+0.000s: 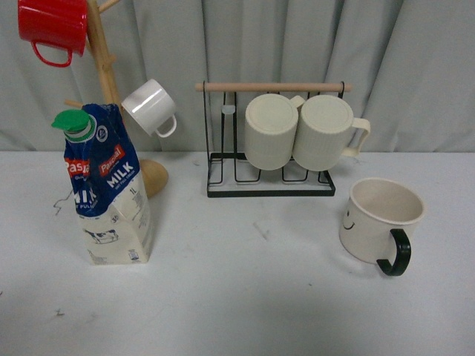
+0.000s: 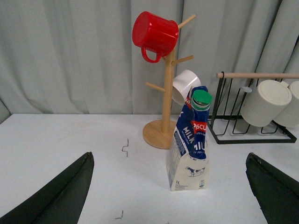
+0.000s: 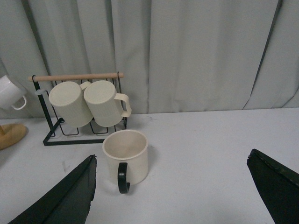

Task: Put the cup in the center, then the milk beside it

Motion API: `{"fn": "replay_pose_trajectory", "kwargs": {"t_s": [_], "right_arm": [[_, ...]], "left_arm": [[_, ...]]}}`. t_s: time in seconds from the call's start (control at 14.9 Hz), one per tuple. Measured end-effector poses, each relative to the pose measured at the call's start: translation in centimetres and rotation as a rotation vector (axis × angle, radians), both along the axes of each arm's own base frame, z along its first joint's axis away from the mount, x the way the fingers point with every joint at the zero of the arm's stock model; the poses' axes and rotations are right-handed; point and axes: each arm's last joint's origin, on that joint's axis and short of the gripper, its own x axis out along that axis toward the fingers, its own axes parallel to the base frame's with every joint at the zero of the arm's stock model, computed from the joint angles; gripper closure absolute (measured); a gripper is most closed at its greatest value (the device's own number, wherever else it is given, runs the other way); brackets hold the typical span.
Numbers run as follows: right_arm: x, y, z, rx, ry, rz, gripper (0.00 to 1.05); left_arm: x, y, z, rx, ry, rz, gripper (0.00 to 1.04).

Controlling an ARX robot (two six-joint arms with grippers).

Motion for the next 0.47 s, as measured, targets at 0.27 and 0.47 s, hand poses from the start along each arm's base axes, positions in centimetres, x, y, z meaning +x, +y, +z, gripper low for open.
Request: {"fn": "replay_pose_trajectory", "kwargs": {"t_s": [0.27,0.47], "right_arm": [[0.00,0.00,0.00,0.000,0.000,0.000,0.06],[0.00,0.00,0.00,0.000,0.000,0.000,0.06]], "left_arm": [[0.00,0.00,0.00,0.000,0.000,0.000,0.07],[0.00,0.00,0.00,0.000,0.000,0.000,0.07]]}}
